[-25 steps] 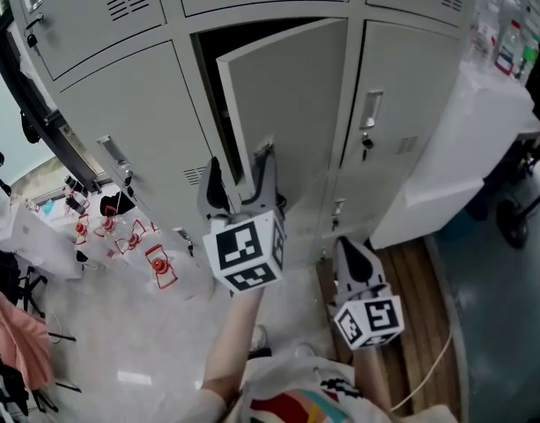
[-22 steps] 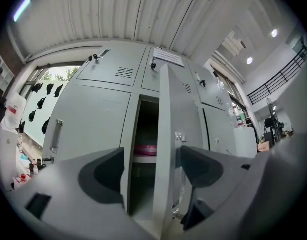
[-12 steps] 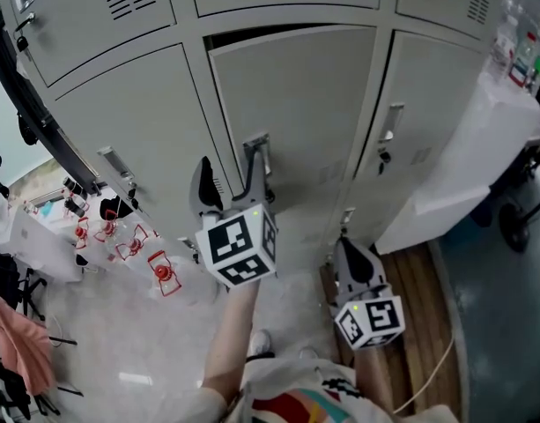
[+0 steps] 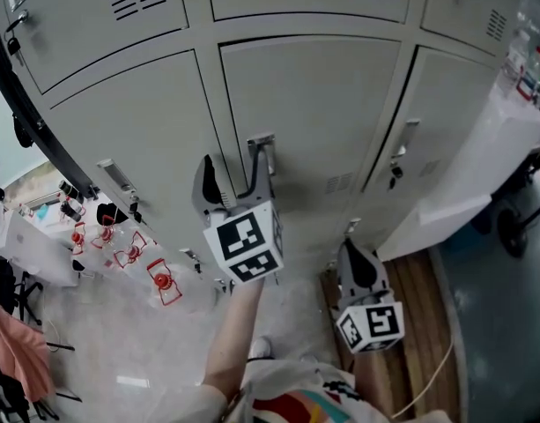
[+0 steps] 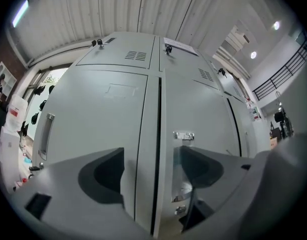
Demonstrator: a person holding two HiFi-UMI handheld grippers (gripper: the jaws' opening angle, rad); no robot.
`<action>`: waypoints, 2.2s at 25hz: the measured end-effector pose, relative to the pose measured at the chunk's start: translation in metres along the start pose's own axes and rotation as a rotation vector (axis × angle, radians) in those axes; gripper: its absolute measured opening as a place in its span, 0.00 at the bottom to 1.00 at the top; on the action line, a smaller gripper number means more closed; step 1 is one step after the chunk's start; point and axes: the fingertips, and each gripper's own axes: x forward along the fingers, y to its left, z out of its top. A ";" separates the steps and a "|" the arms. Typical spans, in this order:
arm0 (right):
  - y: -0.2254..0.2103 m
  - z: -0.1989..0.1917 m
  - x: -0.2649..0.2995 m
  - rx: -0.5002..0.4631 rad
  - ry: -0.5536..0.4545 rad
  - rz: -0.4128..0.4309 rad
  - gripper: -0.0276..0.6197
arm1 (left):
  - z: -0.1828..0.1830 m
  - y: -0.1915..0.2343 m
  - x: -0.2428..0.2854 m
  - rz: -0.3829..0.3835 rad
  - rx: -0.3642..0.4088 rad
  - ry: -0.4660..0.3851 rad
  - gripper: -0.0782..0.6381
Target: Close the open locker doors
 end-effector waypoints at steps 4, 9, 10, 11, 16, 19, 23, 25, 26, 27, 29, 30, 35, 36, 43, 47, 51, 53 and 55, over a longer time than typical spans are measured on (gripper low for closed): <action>0.004 0.000 0.010 -0.009 0.003 -0.006 0.05 | -0.001 0.008 0.012 0.019 0.031 -0.013 0.59; 0.010 -0.003 0.018 -0.024 0.016 -0.003 0.05 | -0.003 0.010 0.016 0.055 0.088 -0.036 0.59; 0.010 -0.002 0.019 -0.029 0.015 -0.004 0.05 | -0.003 0.010 0.017 0.063 0.093 -0.042 0.59; 0.011 -0.002 0.020 -0.031 0.014 -0.006 0.05 | -0.003 0.011 0.017 0.073 0.097 -0.046 0.59; 0.010 -0.006 0.019 -0.022 0.020 -0.020 0.05 | -0.004 0.012 0.021 0.144 0.154 -0.062 0.59; 0.009 -0.010 0.016 -0.015 0.026 -0.030 0.05 | -0.005 0.011 0.021 0.164 0.188 -0.077 0.59; 0.009 -0.012 0.012 0.001 0.030 -0.041 0.05 | -0.005 0.011 0.021 0.148 0.177 -0.071 0.59; 0.010 -0.012 0.010 0.003 0.027 -0.043 0.05 | -0.005 0.011 0.021 0.140 0.169 -0.067 0.59; 0.010 -0.013 0.008 0.003 0.026 -0.042 0.05 | -0.005 0.010 0.020 0.134 0.155 -0.064 0.59; 0.010 -0.013 0.007 0.004 0.026 -0.041 0.05 | -0.005 0.010 0.020 0.128 0.139 -0.059 0.59; 0.010 -0.013 0.004 0.006 0.027 -0.042 0.05 | -0.005 0.010 0.019 0.119 0.117 -0.048 0.59; 0.011 -0.013 0.003 0.006 0.026 -0.042 0.05 | -0.005 0.010 0.019 0.115 0.114 -0.044 0.59; 0.012 -0.010 -0.004 0.004 0.014 -0.038 0.05 | -0.004 0.009 0.018 0.091 0.093 -0.024 0.59; 0.013 -0.010 -0.005 0.004 0.012 -0.036 0.05 | -0.003 0.008 0.016 0.088 0.088 -0.025 0.59; 0.017 0.002 -0.012 -0.016 -0.026 -0.012 0.05 | 0.007 -0.010 0.002 0.029 0.093 -0.040 0.59; 0.019 0.018 -0.014 -0.033 -0.059 0.005 0.05 | 0.020 -0.015 -0.012 0.013 0.084 -0.067 0.59; 0.023 0.026 -0.015 -0.047 -0.082 0.027 0.05 | 0.036 -0.014 -0.029 0.006 0.077 -0.107 0.59; 0.027 0.029 -0.016 -0.053 -0.088 0.041 0.05 | 0.044 -0.011 -0.037 0.012 0.077 -0.129 0.59; 0.030 0.030 -0.016 -0.058 -0.091 0.051 0.05 | 0.051 -0.008 -0.043 0.018 0.085 -0.146 0.59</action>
